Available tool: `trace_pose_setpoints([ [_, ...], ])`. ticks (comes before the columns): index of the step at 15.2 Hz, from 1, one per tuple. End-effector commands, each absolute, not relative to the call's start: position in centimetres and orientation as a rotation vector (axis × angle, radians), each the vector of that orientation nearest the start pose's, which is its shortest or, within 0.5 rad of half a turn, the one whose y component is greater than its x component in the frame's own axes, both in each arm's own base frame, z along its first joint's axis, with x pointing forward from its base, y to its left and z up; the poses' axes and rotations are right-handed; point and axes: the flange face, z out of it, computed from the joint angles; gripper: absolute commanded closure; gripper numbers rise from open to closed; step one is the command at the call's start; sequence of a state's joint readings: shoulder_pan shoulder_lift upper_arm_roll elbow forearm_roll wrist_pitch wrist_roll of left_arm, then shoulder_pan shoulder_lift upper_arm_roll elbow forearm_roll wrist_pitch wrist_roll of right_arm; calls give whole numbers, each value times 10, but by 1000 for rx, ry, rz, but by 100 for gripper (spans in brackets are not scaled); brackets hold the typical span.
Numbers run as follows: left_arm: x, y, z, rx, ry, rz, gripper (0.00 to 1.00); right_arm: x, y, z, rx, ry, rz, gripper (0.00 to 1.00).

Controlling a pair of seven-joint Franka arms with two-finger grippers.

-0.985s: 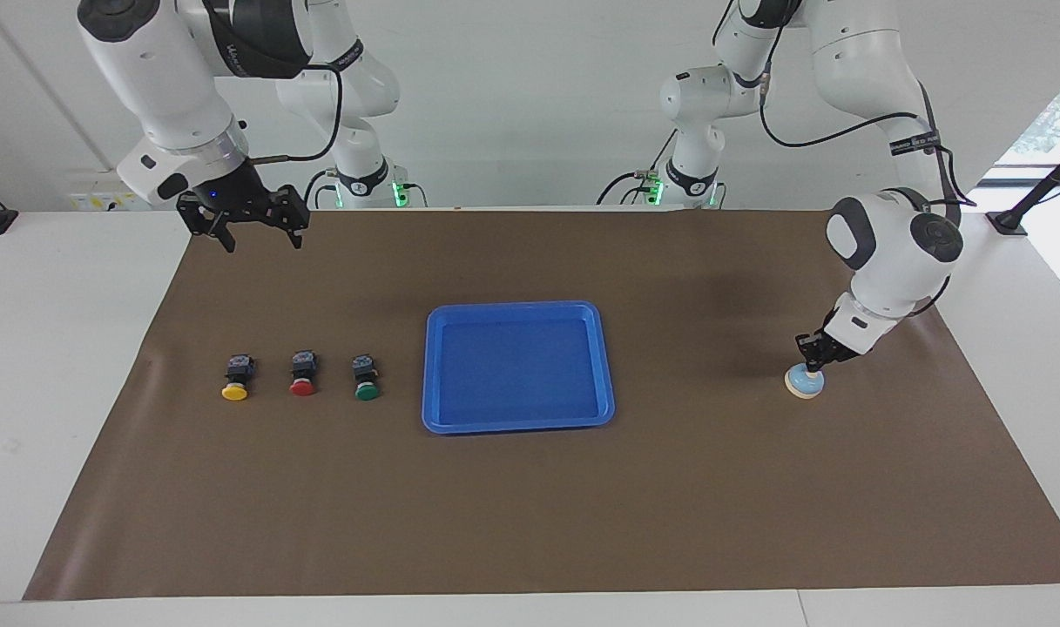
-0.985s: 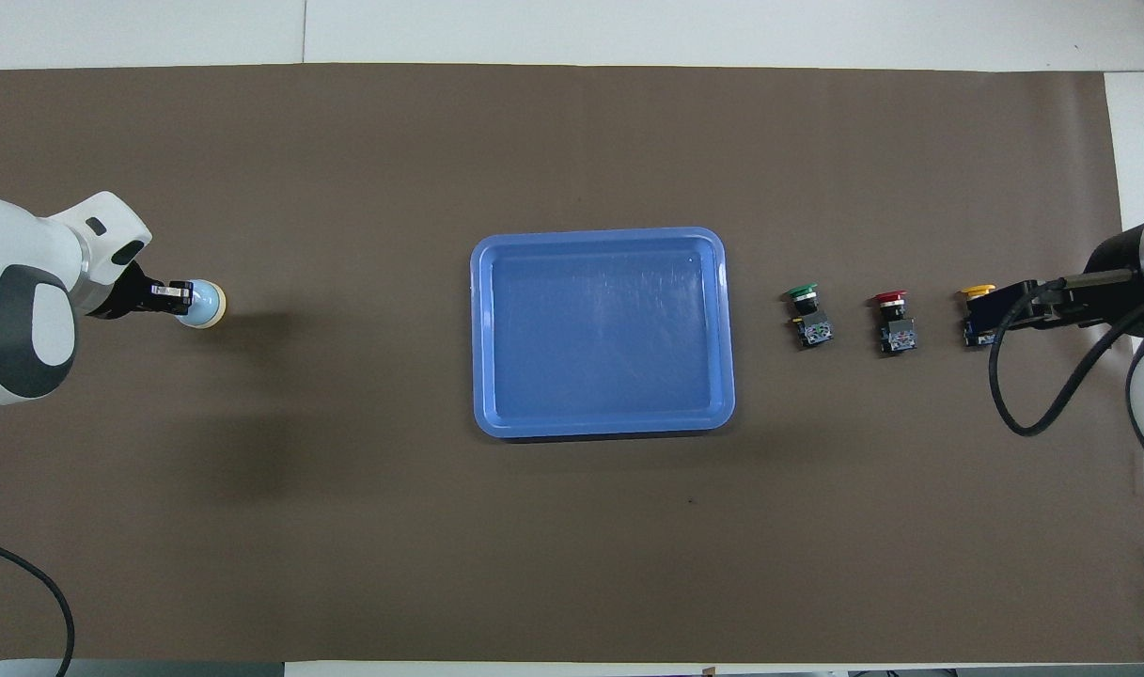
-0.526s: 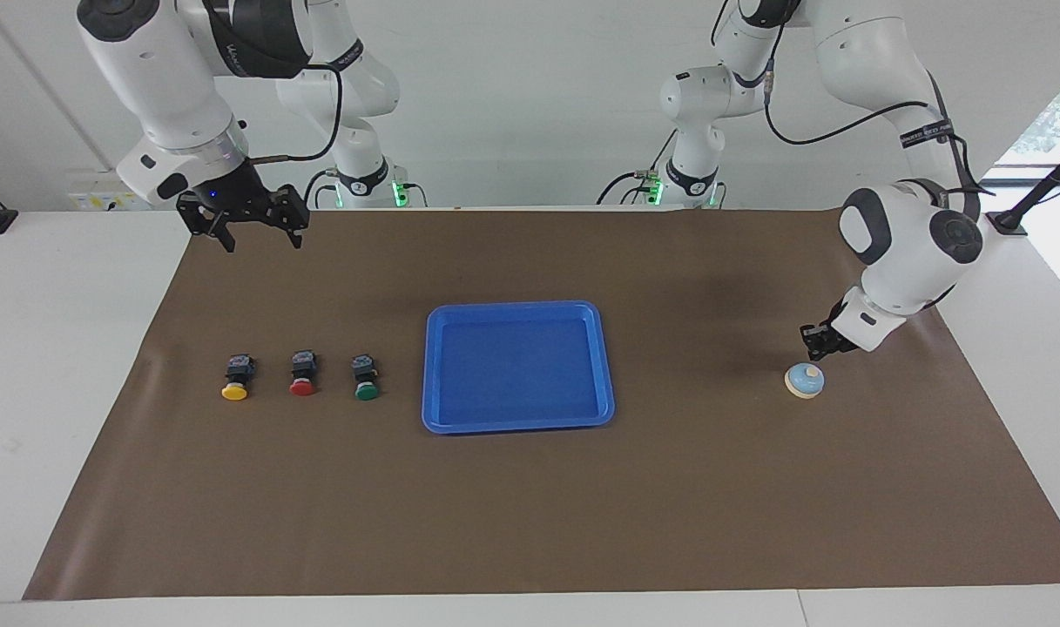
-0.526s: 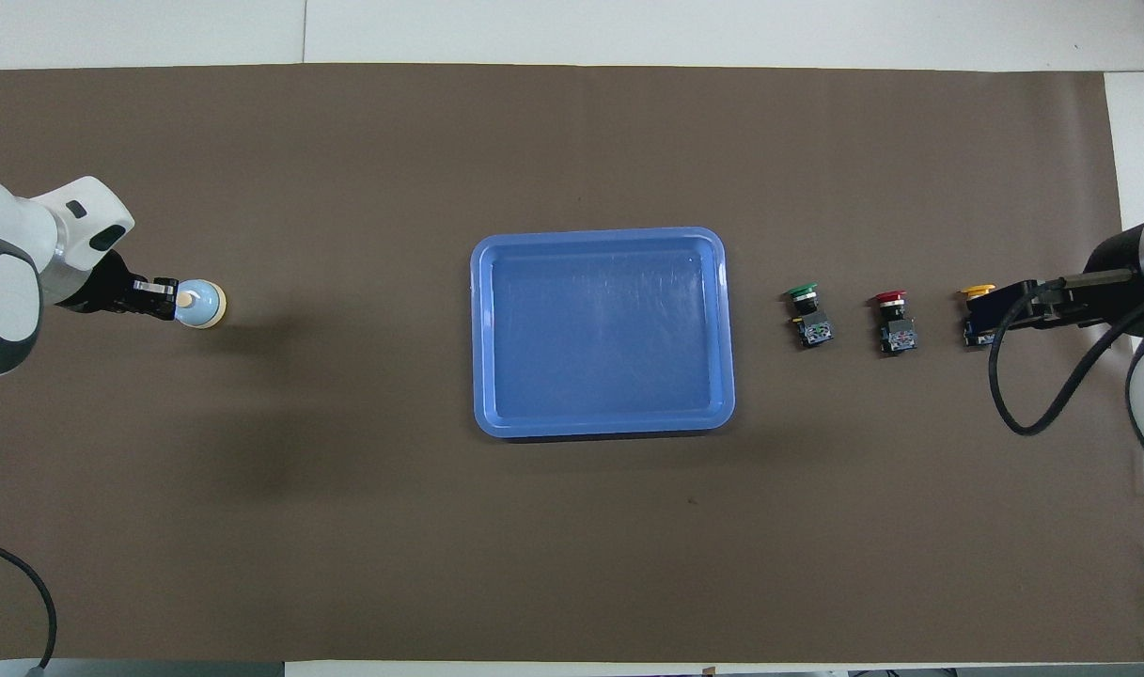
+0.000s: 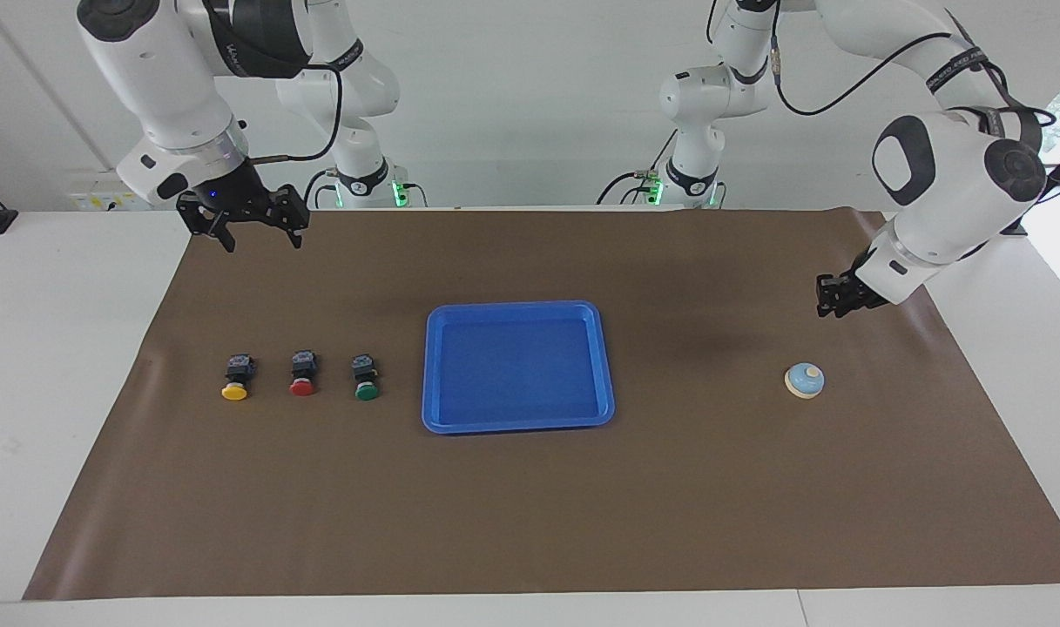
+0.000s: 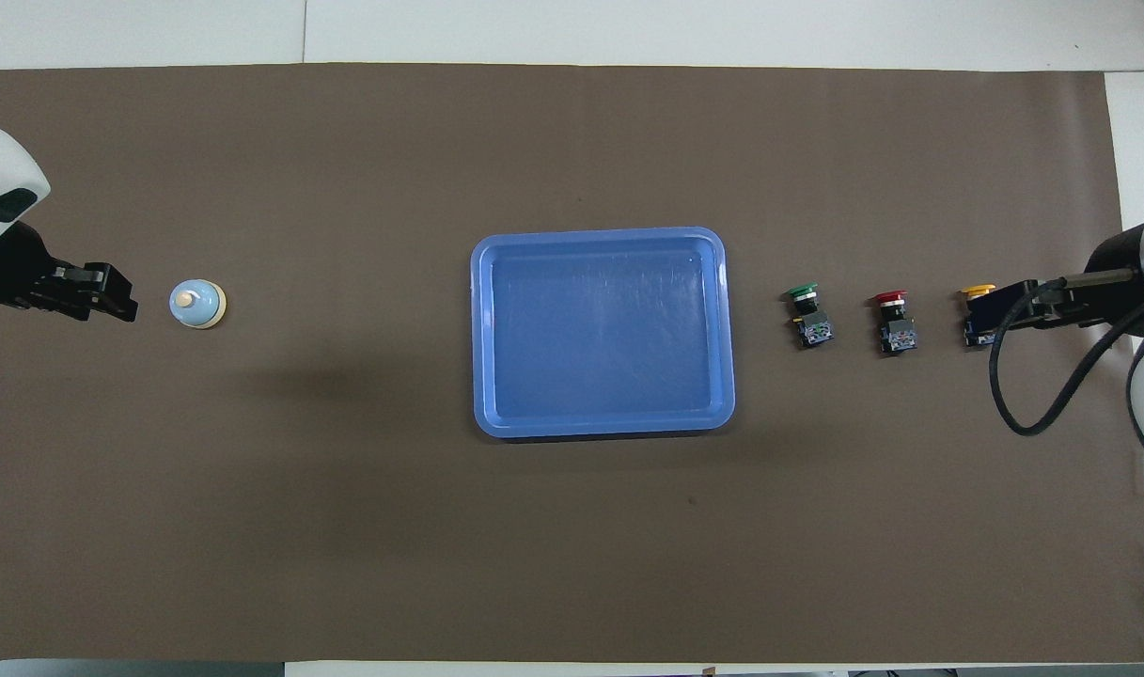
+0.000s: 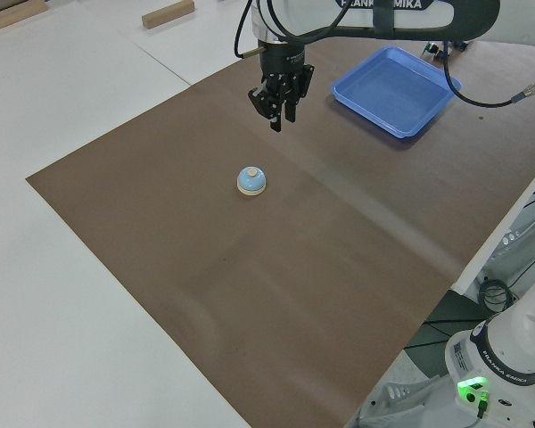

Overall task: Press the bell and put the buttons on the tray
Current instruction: 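Lift the left gripper off the bell and draw it back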

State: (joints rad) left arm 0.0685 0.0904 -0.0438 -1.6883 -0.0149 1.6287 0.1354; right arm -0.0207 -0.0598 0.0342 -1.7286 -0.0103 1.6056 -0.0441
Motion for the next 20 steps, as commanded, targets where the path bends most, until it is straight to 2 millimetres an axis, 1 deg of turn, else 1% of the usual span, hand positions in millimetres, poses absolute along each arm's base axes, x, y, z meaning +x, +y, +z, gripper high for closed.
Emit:
trace_pose_setpoints([
  [1, 544, 6, 559, -3152, 147, 284, 0, 530, 3, 590, -3157, -110, 115, 0],
  [3, 534, -13, 566, -3141, 130, 328, 0, 530, 3, 590, -3157, -110, 115, 0],
  [4, 533, -16, 568, -3139, 111, 326, 0, 530, 3, 590, -3157, -110, 115, 0],
  [7, 533, -18, 568, -3138, 108, 324, 0, 530, 3, 590, -3157, -110, 115, 0],
  [9, 533, -15, 570, -3140, 101, 317, 0, 530, 3, 590, -3157, -110, 115, 0],
  [12, 537, -14, 567, -3142, 96, 305, 0, 530, 3, 590, -3157, -110, 115, 0],
  [14, 541, -14, 573, -3147, 89, 295, 0, 530, 3, 590, -3157, -110, 115, 0],
  [15, 546, -14, 574, -3146, 90, 295, 0, 530, 3, 590, -3157, -110, 115, 0],
  [17, 551, -18, 580, -3148, 100, 300, 0, 530, 3, 590, -3157, -110, 115, 0],
  [18, 552, -25, 580, -3143, 122, 317, 0, 530, 3, 590, -3157, -110, 115, 0],
  [20, 556, -25, 587, -3137, 124, 321, 0, 530, 3, 590, -3157, -110, 115, 0],
])
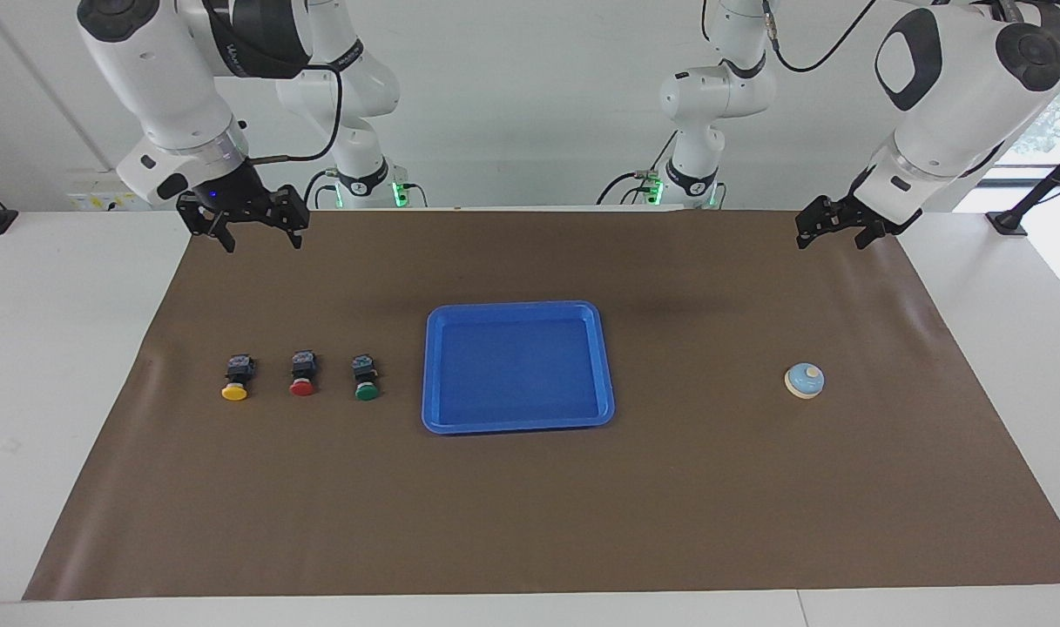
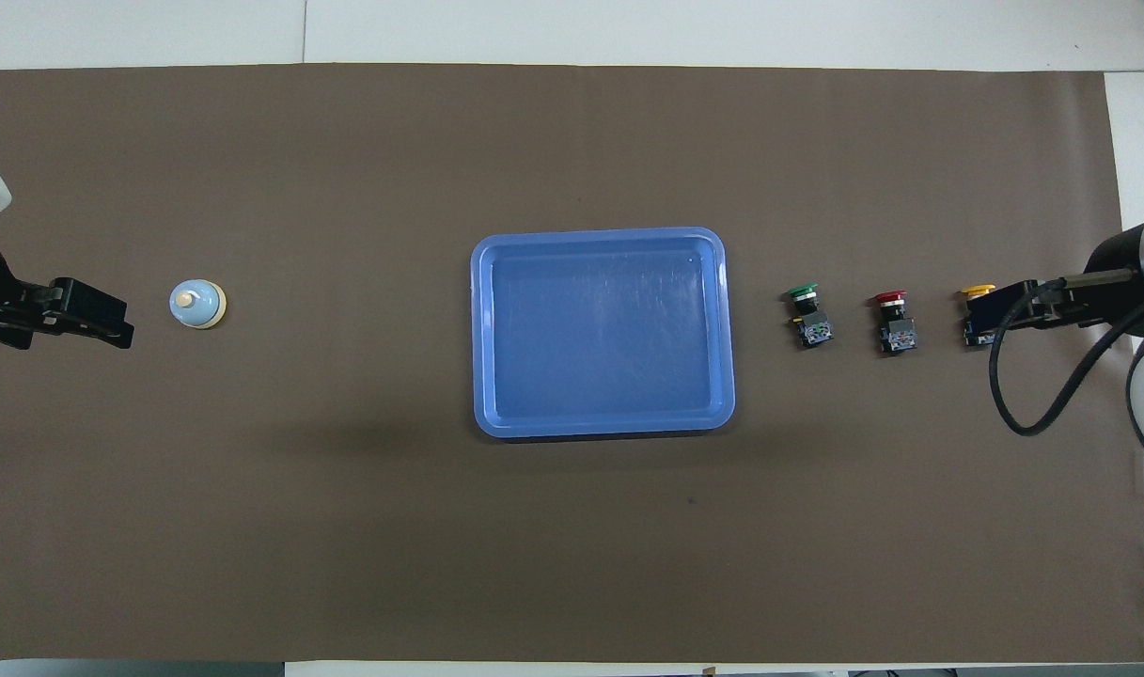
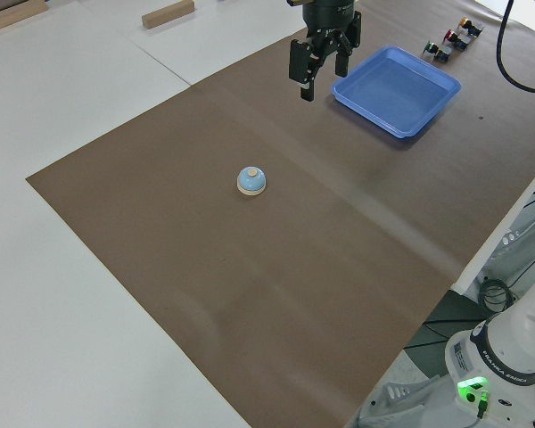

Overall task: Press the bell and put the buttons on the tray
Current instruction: 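Lift the left gripper off the bell and draw it back, then reach the right gripper to the yellow button and grasp it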

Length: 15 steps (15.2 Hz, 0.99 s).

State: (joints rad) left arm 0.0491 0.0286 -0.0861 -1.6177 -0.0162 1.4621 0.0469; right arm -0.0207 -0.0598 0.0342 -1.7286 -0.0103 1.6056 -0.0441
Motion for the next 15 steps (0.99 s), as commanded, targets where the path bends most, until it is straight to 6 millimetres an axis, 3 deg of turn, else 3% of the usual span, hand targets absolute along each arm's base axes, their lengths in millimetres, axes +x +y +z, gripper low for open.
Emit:
trace_pose_setpoints([
  [1, 557, -25, 588, -3131, 119, 311, 0, 530, 3, 590, -3157, -110, 115, 0],
  [7, 560, -26, 589, -3138, 90, 242, 0, 529, -11, 590, -3156, -81, 125, 0],
  [10, 558, -25, 588, -3136, 87, 272, 0, 532, -16, 582, -3151, -188, 95, 0],
  [15, 556, -25, 589, -3129, 87, 296, 0, 544, -60, 550, -3144, -73, 74, 0],
])
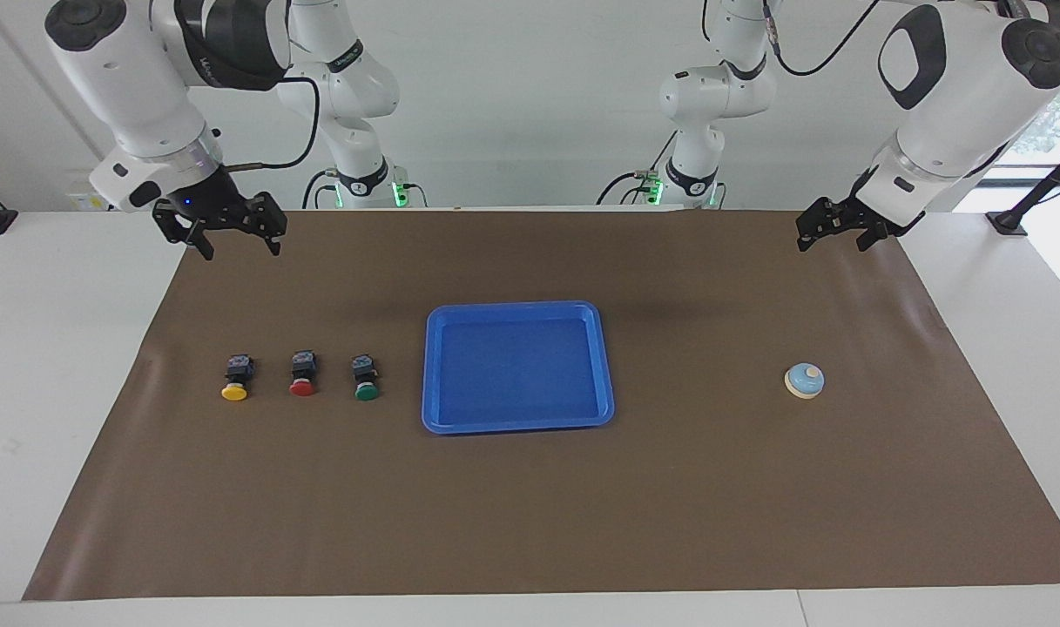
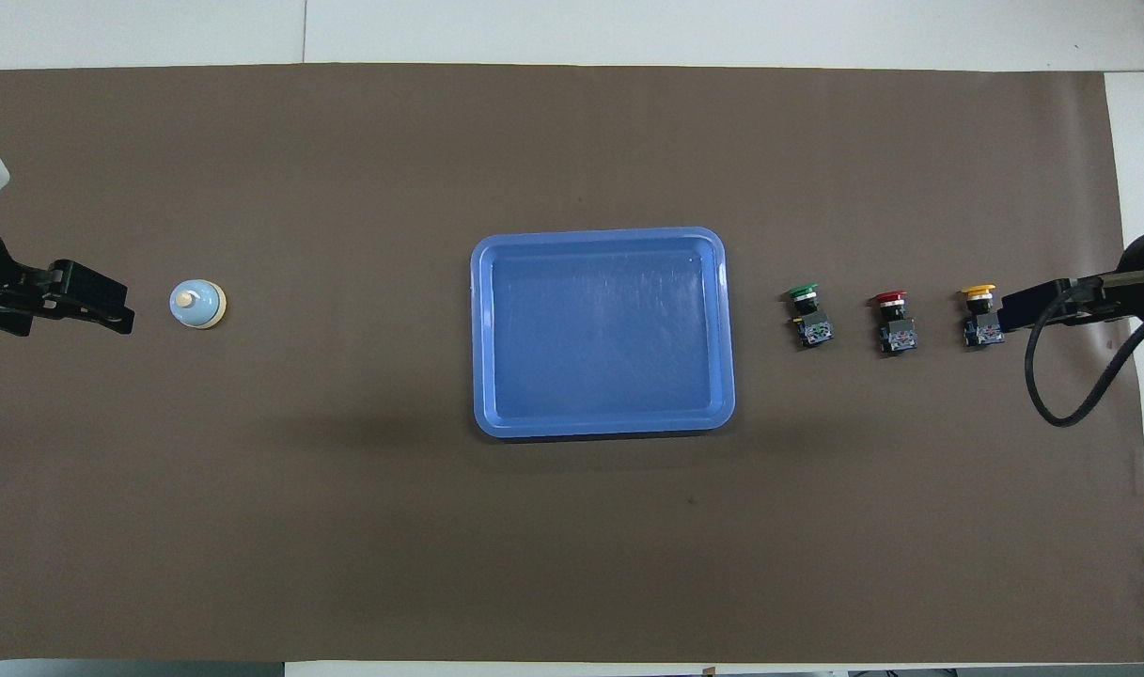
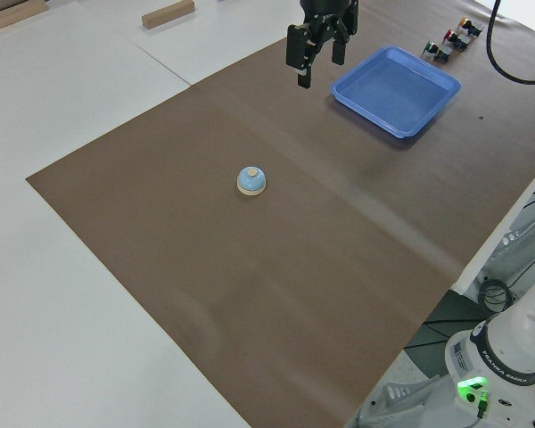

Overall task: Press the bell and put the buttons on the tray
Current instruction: 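Reach the right gripper to the yellow button and grasp it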

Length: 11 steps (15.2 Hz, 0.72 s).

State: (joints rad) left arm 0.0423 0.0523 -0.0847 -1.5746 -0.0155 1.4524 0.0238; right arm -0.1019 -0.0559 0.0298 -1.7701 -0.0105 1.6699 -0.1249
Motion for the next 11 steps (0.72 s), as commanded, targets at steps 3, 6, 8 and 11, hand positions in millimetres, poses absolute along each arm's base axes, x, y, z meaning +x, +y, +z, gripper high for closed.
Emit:
trace_pose_setpoints([
  [3, 553, -26, 588, -3128, 87, 303, 0, 562, -90, 513, -3133, -18, 81, 0],
  [6, 553, -25, 589, -3130, 87, 301, 0, 577, -104, 478, -3129, 3, 87, 0],
  [8, 552, -25, 589, -3130, 97, 299, 0, 581, -109, 449, -3132, 15, 54, 0],
  [11, 552, -26, 590, -3131, 97, 282, 0, 578, -122, 402, -3139, 19, 4, 0],
])
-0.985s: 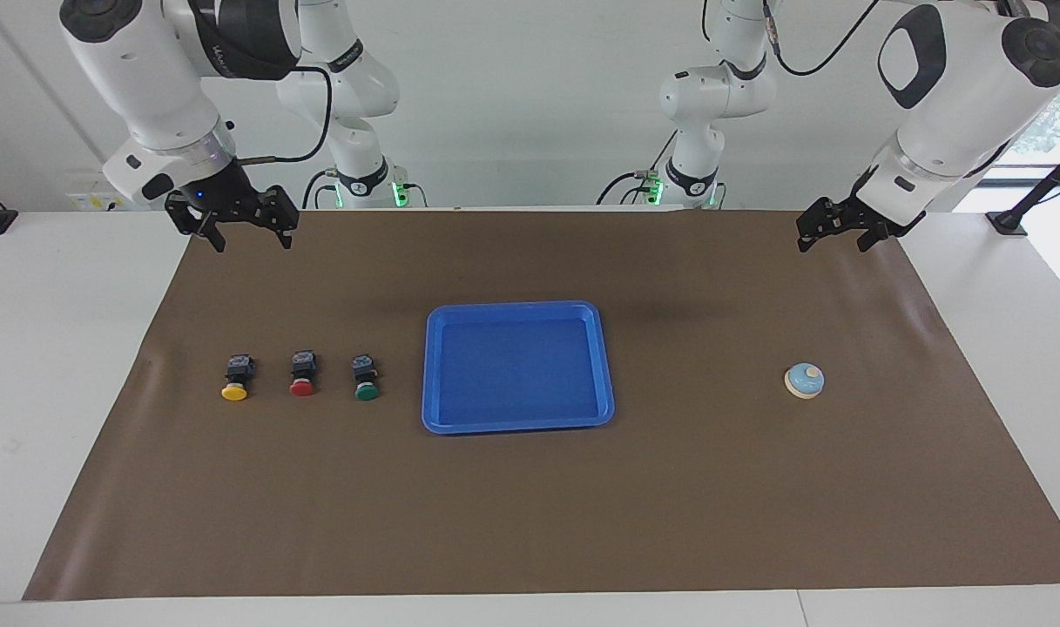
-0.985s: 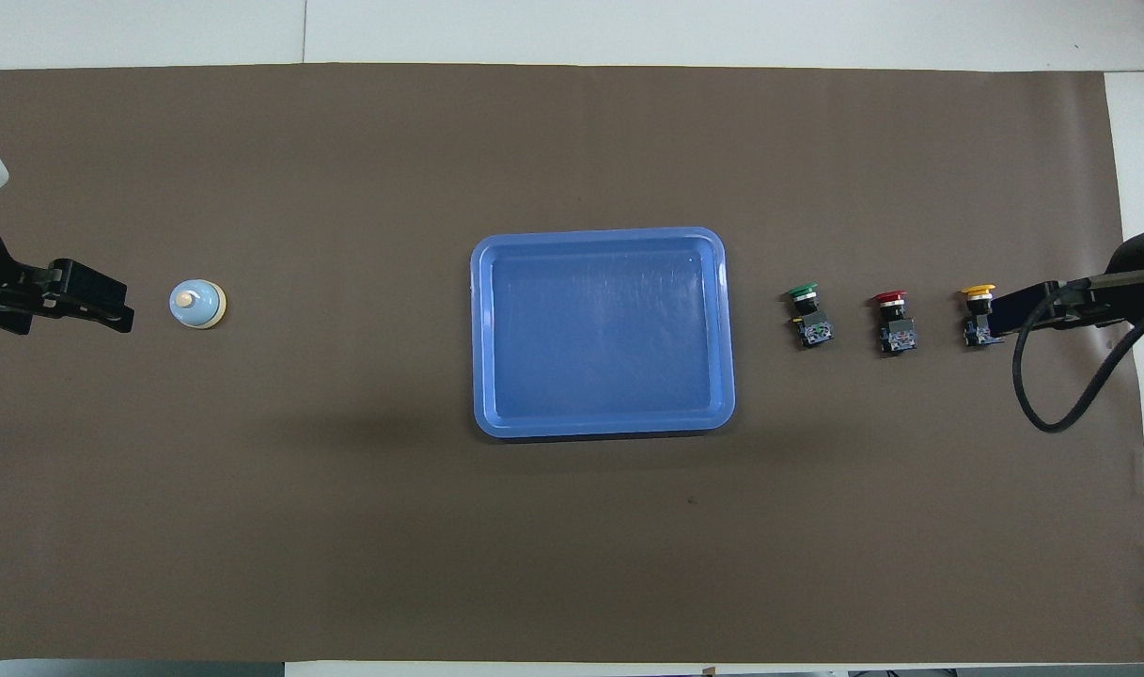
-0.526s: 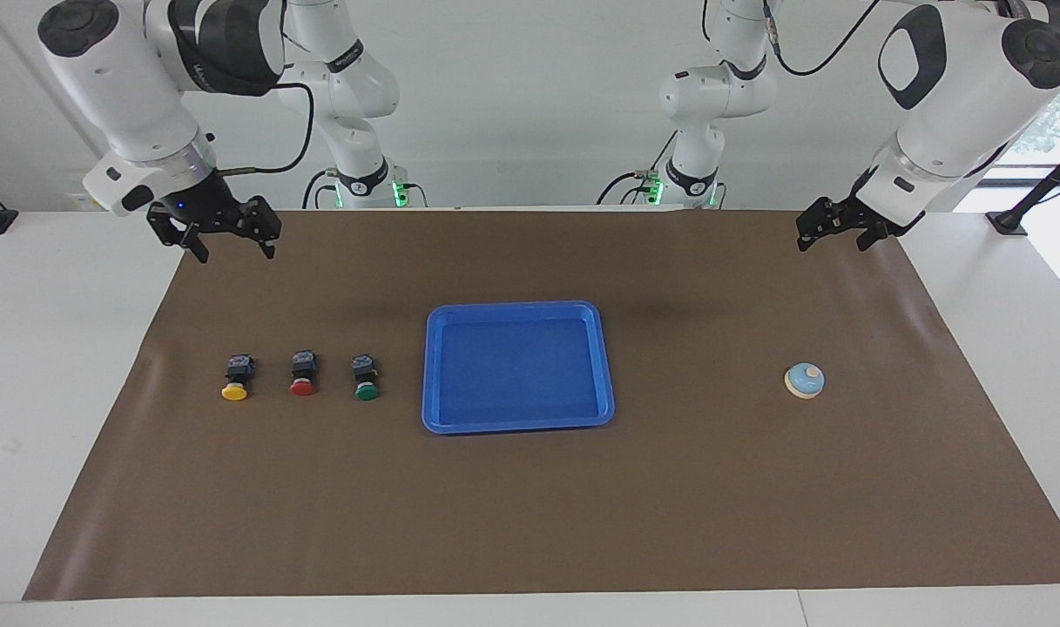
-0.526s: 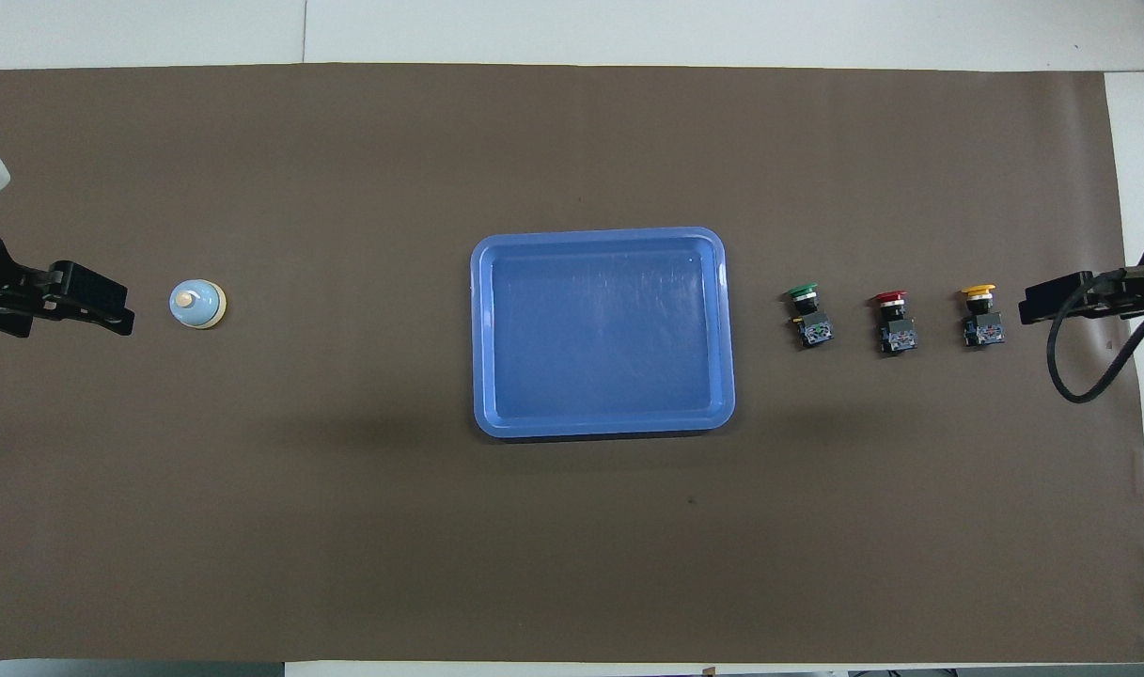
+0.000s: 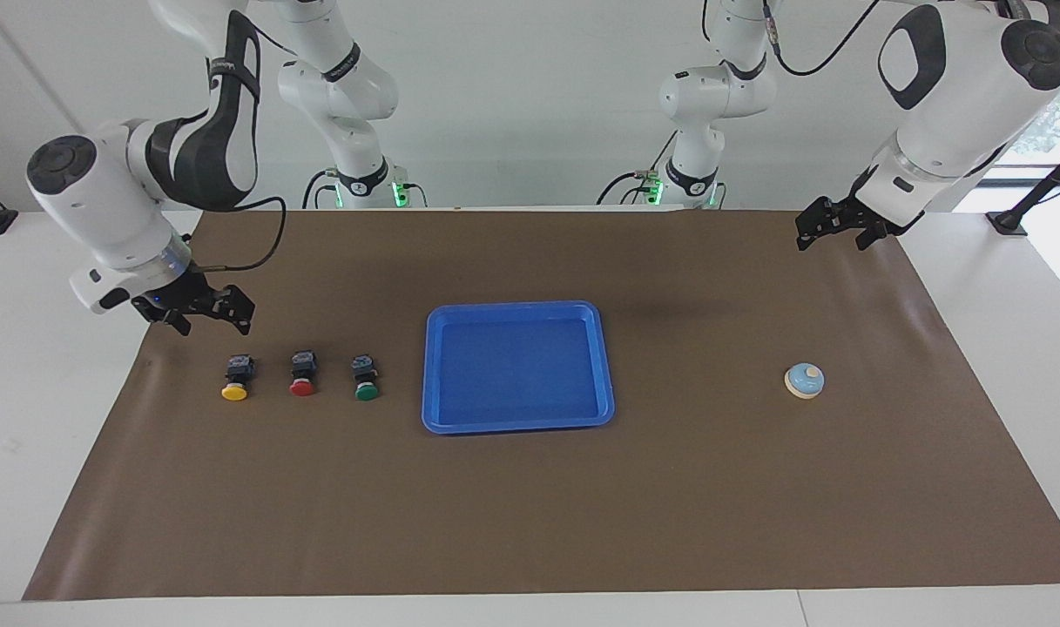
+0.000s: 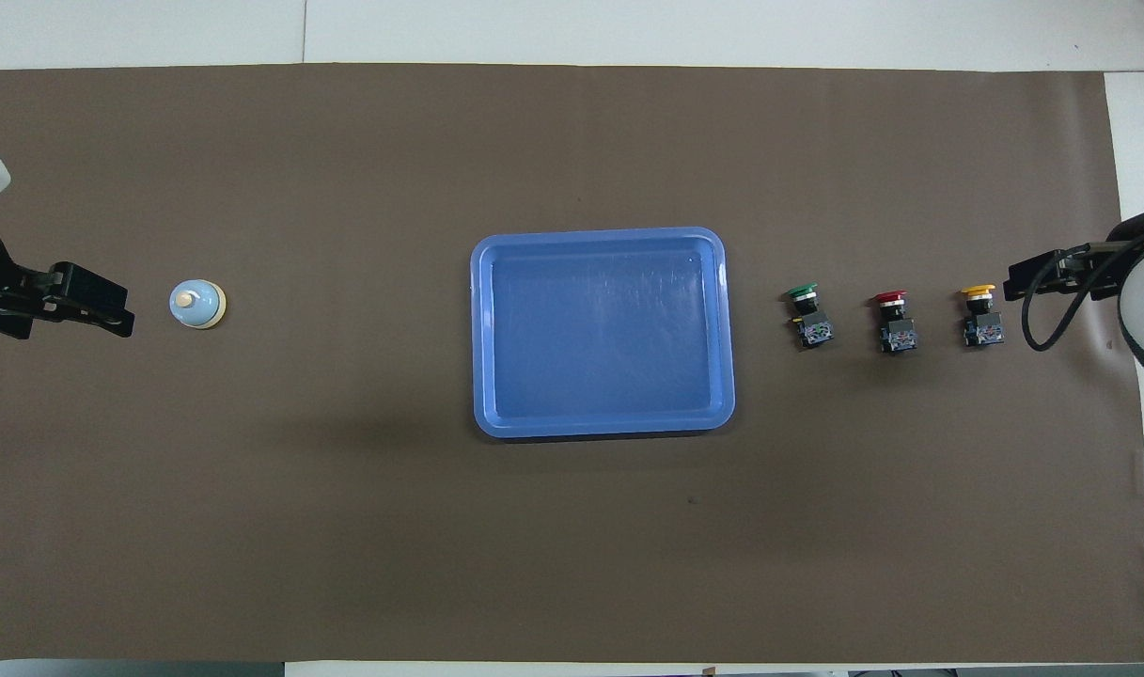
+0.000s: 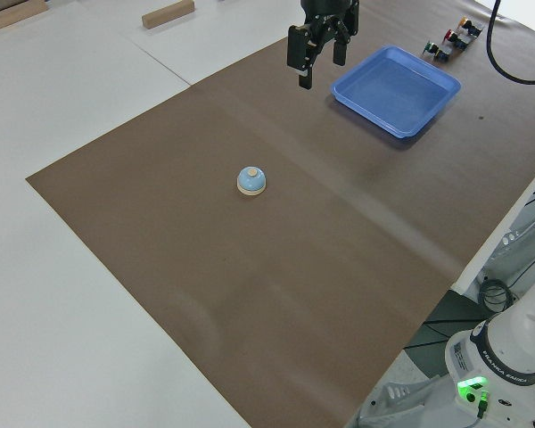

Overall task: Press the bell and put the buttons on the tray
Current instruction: 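Reach the right gripper to the yellow button and grasp it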

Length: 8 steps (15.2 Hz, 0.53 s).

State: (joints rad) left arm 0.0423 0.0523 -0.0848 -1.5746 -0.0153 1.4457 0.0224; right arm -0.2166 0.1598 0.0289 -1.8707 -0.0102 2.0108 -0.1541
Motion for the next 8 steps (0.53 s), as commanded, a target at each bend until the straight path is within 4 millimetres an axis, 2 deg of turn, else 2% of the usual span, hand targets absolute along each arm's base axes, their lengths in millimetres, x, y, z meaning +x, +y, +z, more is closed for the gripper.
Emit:
trace_pose_setpoints([
  [1, 552, -25, 591, -3132, 92, 277, 0, 576, -122, 394, -3140, 21, -3, 0],
  [5, 548, -22, 599, -3134, 85, 255, 0, 577, -138, 360, -3132, 69, 31, 0],
  [8, 547, -20, 602, -3134, 77, 248, 0, 578, -143, 344, -3129, 85, 50, 0],
])
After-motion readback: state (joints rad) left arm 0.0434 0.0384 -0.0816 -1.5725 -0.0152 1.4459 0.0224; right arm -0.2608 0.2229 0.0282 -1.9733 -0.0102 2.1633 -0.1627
